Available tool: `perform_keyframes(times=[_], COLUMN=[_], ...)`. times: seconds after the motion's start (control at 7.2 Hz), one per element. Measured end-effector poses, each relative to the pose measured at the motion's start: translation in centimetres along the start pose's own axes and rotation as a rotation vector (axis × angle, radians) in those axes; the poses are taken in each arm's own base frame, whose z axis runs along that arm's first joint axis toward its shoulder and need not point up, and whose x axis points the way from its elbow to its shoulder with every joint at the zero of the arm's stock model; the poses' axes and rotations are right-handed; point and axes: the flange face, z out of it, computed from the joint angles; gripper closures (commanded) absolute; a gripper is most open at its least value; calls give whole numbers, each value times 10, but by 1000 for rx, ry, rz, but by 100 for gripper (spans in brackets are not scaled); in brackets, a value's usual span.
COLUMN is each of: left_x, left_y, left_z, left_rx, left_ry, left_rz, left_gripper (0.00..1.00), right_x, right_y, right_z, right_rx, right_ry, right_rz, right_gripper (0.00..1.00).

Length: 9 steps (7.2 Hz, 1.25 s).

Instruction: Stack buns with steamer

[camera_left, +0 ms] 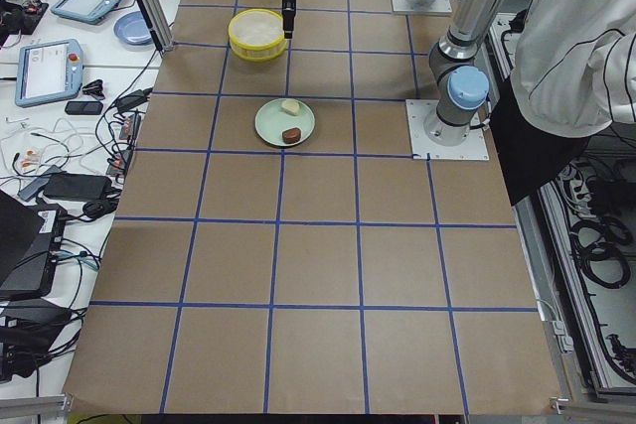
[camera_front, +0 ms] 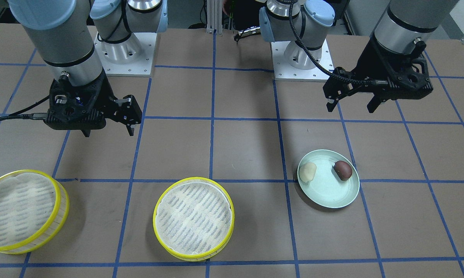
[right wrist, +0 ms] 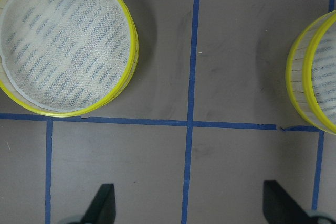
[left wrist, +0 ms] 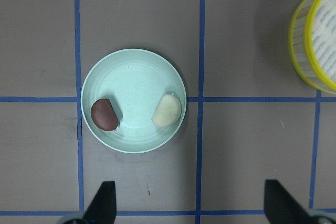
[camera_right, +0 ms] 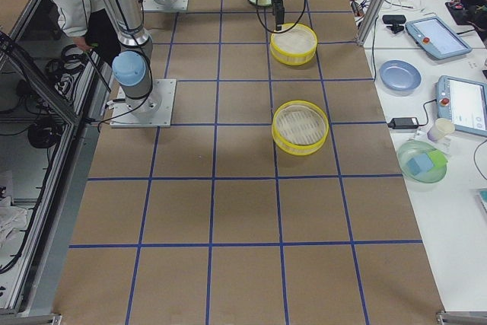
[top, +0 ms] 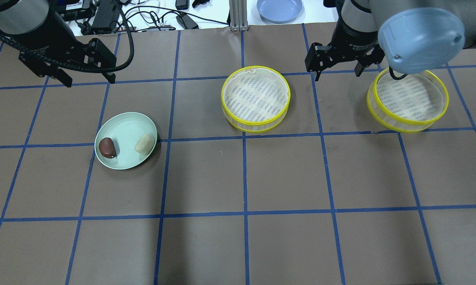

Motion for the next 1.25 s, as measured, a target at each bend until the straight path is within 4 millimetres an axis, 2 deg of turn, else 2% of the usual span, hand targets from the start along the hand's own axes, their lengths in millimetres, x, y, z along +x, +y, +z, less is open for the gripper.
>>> perform_keyframes(times=[0.42,0.56,0.69,0.83,0.97,1.25], left_x=[-5,-11,-20,-30,-37,-47], left_y=[0,-1,-6,-9,-12,-23], left_z=[1,5,18,38,66,139], left_rx=[-5,-21,-45,-69,-85,-92], left_ry=[0,0,6,16,24,29], left_rz=[-9,-19,-29,-18,15,55], left_gripper=[0,0,0,0,0,2], right_x=[1,13,42,92,150,254], right_y=[-3,-10,-19,-30,-40,-69], right_z=[1,3,6,16,34,81], right_rx=[9,22,28,17,-4,37], right_ry=[-4,-5,1,7,9,50], right_rz=[-19,-39,-42,-52,-67,-133], right_gripper=[0,0,0,0,0,1])
